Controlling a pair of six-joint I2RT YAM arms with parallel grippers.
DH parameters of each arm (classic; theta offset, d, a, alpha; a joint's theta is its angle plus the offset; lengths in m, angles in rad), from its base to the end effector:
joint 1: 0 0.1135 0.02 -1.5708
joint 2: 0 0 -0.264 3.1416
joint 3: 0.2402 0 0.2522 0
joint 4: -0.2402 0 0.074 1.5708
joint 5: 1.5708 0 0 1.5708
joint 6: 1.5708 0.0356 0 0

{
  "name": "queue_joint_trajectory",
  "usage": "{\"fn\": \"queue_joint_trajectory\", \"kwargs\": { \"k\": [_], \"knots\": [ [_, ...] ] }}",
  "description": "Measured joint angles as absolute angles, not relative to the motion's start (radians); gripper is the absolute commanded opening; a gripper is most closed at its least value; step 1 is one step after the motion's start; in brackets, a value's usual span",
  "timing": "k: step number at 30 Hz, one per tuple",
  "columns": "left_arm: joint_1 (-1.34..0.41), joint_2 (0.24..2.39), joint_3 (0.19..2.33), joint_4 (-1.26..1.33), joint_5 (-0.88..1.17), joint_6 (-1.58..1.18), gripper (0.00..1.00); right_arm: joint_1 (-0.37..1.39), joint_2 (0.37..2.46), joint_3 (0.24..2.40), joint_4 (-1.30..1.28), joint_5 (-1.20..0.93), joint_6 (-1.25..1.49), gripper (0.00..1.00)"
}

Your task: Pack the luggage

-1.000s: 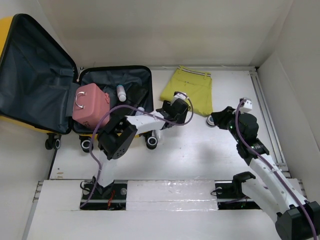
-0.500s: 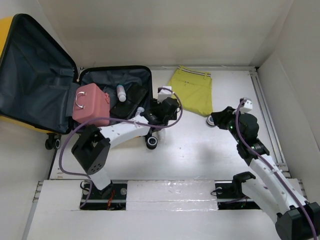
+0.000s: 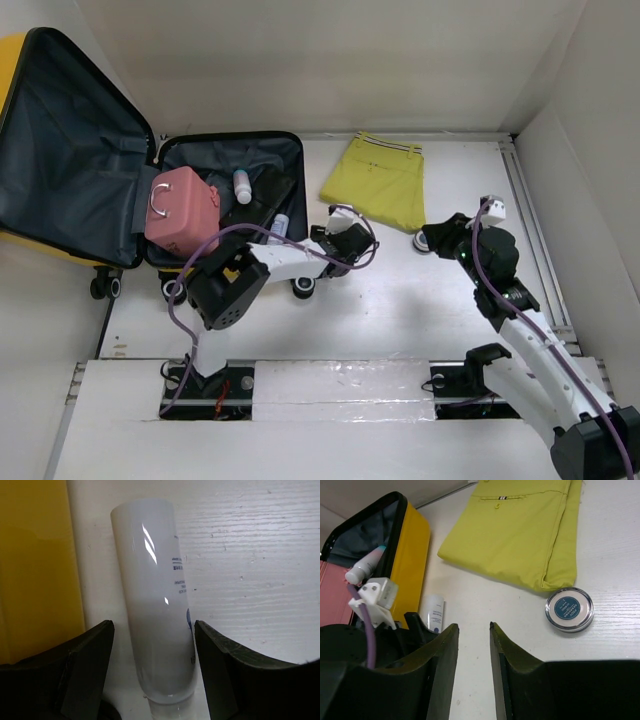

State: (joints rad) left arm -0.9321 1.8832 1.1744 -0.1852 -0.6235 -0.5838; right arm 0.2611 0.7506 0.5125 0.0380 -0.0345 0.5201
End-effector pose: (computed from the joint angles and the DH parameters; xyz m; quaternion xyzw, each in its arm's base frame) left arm 0.2495 -0.3012 0.1706 0.0553 0.9019 -0.0071 0.4284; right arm 0.1799 0.0493 0.2723 0.0891 0.7690 0.2533 0.5801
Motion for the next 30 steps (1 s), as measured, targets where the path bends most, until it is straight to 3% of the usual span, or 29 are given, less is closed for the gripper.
{"fn": "queue_joint_trajectory", "kwargs": {
  "k": [4,8,9,12,17,22,30],
  "knots": [
    [-0.932,1.945,1.211,-0.183,-0.645,-0.595,0.61,0.261,0.744,0.512,0.038,-0.036,0.520,0.37],
    [-0.934,1.965,1.230,-0.154,-0.634,-0.596,0.38,0.261,0.739,0.512,0.038,-0.039,0.520,0.38],
    [-0.936,1.966,1.230,-0.149,-0.633,-0.596,0.26,0.261,0.739,0.512,0.038,-0.039,0.520,0.40],
    [-0.941,1.966,1.230,-0.142,-0.625,-0.588,0.18,0.261,0.736,0.512,0.038,-0.041,0.522,0.51],
    [-0.941,1.918,1.229,-0.155,-0.595,-0.573,0.16,0.261,0.728,0.512,0.038,-0.042,0.520,0.52],
    [-0.892,1.729,1.230,-0.152,-0.541,-0.528,0.16,0.261,0.727,0.512,0.038,-0.042,0.520,0.52],
    [-0.616,1.532,1.268,-0.109,-0.519,-0.469,0.21,0.261,0.728,0.511,0.038,-0.049,0.520,0.52]
  ]
}}
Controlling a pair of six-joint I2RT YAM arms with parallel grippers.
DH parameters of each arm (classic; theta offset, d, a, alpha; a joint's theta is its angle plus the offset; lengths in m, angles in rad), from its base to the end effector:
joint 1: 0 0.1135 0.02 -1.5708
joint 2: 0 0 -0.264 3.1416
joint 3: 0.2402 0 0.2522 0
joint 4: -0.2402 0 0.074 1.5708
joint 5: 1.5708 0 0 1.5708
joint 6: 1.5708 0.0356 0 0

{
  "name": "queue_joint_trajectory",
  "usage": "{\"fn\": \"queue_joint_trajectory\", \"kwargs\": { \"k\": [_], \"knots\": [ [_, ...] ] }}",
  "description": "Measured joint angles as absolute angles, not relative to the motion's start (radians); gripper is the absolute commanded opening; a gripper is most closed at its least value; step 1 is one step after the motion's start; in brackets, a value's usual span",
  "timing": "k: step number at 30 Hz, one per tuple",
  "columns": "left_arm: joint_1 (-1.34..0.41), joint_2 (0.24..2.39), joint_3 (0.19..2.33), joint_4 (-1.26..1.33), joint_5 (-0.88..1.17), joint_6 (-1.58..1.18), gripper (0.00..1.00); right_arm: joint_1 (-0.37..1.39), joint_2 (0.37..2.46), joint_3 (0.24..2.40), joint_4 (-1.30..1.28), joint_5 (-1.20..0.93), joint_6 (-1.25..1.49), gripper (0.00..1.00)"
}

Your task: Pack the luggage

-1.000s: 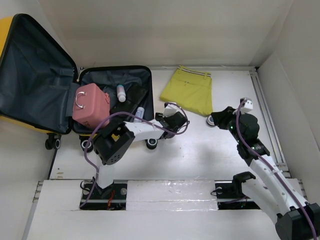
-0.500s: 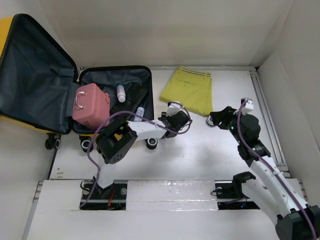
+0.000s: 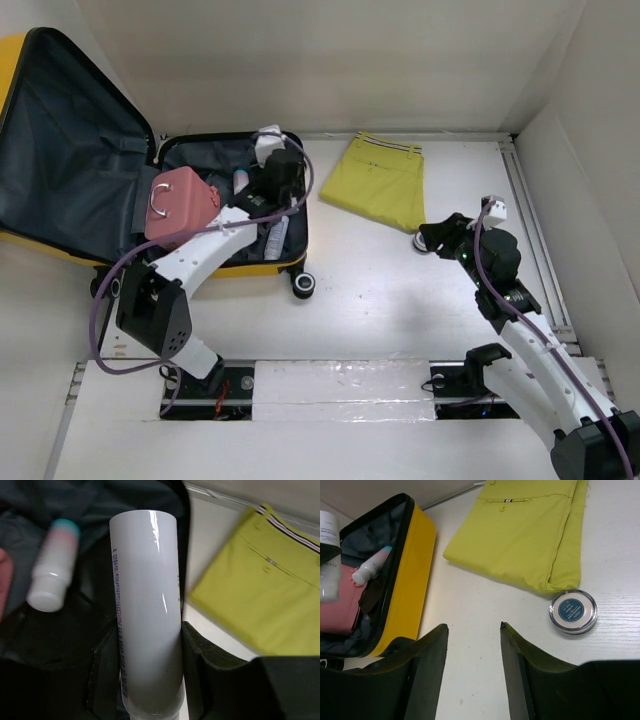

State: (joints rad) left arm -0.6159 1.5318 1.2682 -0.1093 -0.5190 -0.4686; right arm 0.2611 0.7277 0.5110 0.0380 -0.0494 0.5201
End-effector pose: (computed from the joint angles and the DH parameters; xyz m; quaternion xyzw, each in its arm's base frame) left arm 0.3037 -0.1933 0.3332 -0.0855 0.8068 -0.0997 0.5761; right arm 0.1762 0.0489 0.2756 0.0834 0.7628 0.2616 0.5855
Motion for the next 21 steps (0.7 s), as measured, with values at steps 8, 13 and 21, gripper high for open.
{"fn": "queue_joint_trajectory", "kwargs": {
  "k": [8,13,21],
  "knots": [
    [-0.506,1.644,1.268,-0.138,-0.554,-0.477,0.64,0.261,0.728,0.511,0.038,-0.050,0.520,0.52],
    [-0.514,1.714,1.268,-0.157,-0.577,-0.490,0.81,0.261,0.735,0.510,0.038,-0.049,0.520,0.52],
    [-0.612,1.650,1.277,-0.121,-0.575,-0.466,0.77,0.261,0.723,0.509,0.037,-0.006,0.520,0.31]
  ]
}}
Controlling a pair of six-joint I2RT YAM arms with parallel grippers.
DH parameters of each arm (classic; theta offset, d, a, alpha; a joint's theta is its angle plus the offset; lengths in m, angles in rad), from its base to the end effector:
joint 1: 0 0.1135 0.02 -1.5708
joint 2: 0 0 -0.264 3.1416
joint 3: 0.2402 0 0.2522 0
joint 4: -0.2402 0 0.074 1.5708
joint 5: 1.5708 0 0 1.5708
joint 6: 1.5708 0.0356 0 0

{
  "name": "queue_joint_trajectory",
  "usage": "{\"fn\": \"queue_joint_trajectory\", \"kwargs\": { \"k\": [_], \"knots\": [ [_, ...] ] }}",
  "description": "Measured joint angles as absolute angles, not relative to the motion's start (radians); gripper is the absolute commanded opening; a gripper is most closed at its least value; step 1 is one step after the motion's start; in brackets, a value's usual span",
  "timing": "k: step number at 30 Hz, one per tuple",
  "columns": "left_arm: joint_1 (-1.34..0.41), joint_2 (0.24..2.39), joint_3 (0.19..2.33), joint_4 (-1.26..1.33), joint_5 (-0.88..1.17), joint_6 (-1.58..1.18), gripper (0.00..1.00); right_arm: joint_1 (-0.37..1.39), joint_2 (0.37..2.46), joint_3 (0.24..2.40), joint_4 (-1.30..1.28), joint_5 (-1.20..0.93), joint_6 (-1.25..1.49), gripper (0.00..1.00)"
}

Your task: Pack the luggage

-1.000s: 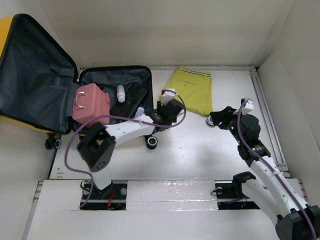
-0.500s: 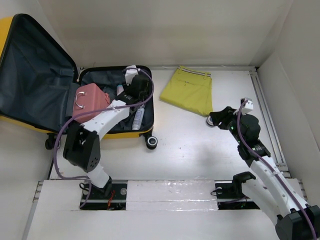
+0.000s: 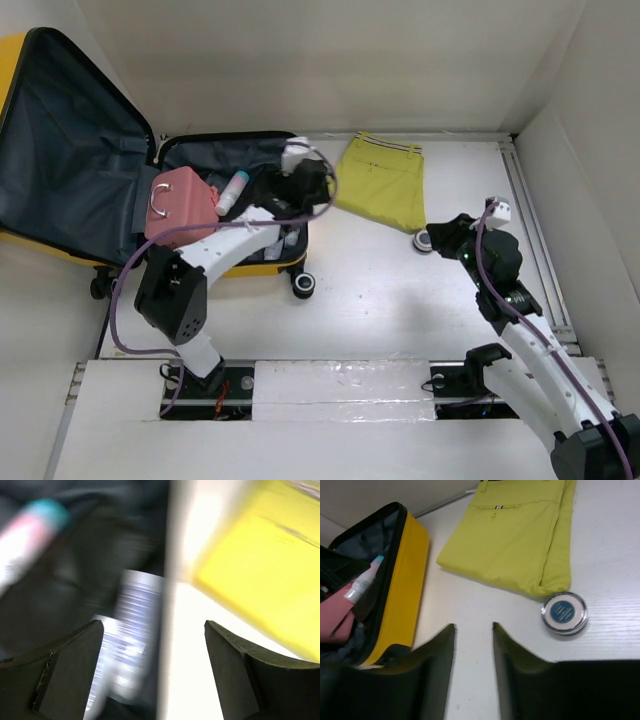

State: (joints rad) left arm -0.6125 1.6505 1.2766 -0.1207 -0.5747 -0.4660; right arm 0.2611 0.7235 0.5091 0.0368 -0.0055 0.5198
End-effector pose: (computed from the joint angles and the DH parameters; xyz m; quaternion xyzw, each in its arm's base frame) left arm 0.3240 -0.2040 0.2937 -0.0846 0.8319 -0.0436 0.5467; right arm 0.1759 0.0472 0.2754 0.0972 0.7608 0.2462 0.5925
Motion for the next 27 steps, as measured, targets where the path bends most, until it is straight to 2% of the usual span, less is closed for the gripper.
{"fn": "queue_joint_trajectory", "kwargs": {
  "k": [2,4,6,7,8,9,12,17,21,27],
  "knots": [
    [-0.730,1.656,1.329,-0.114,-0.569,-0.444,0.77,0.261,0.698,0.509,0.027,0.024,0.523,0.07],
    [-0.861,1.691,1.411,-0.091,-0.549,-0.419,0.77,0.261,0.662,0.515,0.002,0.067,0.532,0.04],
    [-0.973,1.754,1.502,-0.069,-0.520,-0.397,0.77,0.260,0.619,0.532,-0.047,0.123,0.541,0.11],
    [-1.013,1.793,1.543,-0.052,-0.495,-0.390,0.78,0.257,0.598,0.546,-0.072,0.150,0.543,0.18],
    [-1.043,1.835,1.582,-0.046,-0.465,-0.384,0.80,0.255,0.575,0.563,-0.094,0.175,0.546,0.27],
    [-1.061,1.881,1.620,-0.041,-0.435,-0.380,0.80,0.254,0.556,0.583,-0.116,0.198,0.550,0.45],
    [-1.067,2.029,1.717,-0.036,-0.362,-0.374,0.85,0.253,0.514,0.663,-0.166,0.257,0.550,0.65],
    [-1.045,2.290,1.908,-0.058,-0.271,-0.363,0.87,0.253,0.498,0.777,-0.179,0.280,0.544,0.71],
    [-1.040,2.449,2.069,-0.084,-0.241,-0.350,0.89,0.253,0.517,0.796,-0.184,0.253,0.538,0.71],
    [-1.043,2.542,2.164,-0.096,-0.213,-0.343,0.85,0.253,0.543,0.796,-0.211,0.213,0.528,0.71]
  ]
}}
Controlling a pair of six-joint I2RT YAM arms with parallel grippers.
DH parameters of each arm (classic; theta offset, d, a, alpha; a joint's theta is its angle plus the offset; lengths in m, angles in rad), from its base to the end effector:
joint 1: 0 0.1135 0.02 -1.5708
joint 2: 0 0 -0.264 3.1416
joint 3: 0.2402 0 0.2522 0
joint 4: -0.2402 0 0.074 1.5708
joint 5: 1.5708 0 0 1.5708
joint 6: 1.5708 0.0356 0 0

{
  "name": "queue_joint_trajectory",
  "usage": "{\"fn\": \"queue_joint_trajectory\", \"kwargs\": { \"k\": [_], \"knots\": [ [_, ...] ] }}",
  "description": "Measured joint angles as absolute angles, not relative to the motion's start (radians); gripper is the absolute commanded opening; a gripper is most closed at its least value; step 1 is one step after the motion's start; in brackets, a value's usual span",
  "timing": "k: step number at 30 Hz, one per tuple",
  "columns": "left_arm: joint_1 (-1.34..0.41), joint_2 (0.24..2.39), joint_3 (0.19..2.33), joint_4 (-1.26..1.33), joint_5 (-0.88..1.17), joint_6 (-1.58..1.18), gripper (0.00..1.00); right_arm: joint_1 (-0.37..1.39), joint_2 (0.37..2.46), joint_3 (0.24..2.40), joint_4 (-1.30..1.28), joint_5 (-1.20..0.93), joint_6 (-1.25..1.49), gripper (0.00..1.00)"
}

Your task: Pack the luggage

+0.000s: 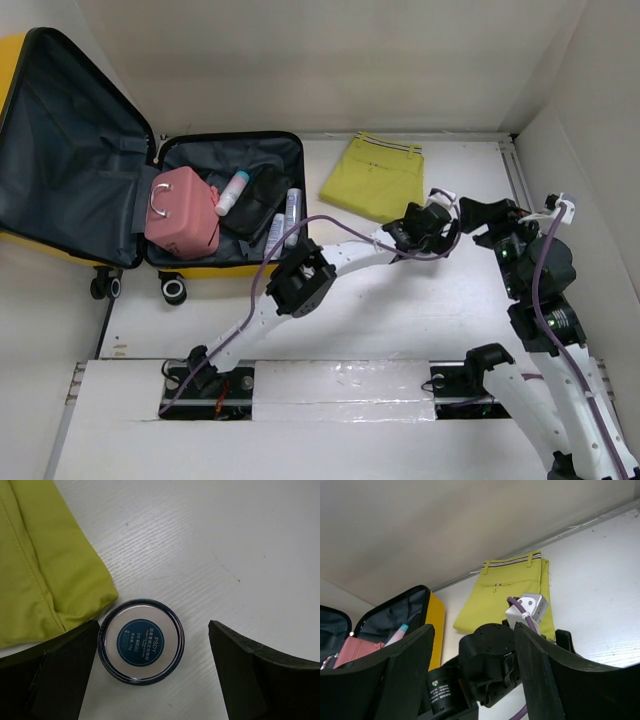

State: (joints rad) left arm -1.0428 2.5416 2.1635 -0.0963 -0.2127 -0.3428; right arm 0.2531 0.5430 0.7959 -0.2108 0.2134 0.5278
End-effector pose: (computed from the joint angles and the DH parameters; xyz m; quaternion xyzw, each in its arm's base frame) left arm 0.3010 -0.5011 0.1782 0.2390 0.8162 -0.2613 0.4566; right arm 0.1227 0.0240 0.3739 0.1704 0.6711 0.2050 0.6918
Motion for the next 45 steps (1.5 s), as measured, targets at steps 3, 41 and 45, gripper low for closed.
{"fn": "queue_joint_trajectory", "kwargs": {
  "k": [3,41,45],
  "knots": [
    [-1.044,2.559,2.170,-0.098,-0.209,-0.341,0.80,0.253,0.543,0.796,-0.211,0.205,0.527,0.71],
    [-0.328,1.587,1.055,0.052,-0.423,-0.583,0.82,0.250,0.645,0.644,-0.096,-0.017,0.511,0.69],
    [-0.380,1.547,1.055,0.052,-0.385,-0.590,0.82,0.250,0.683,0.638,-0.072,-0.025,0.509,0.63]
  ]
}}
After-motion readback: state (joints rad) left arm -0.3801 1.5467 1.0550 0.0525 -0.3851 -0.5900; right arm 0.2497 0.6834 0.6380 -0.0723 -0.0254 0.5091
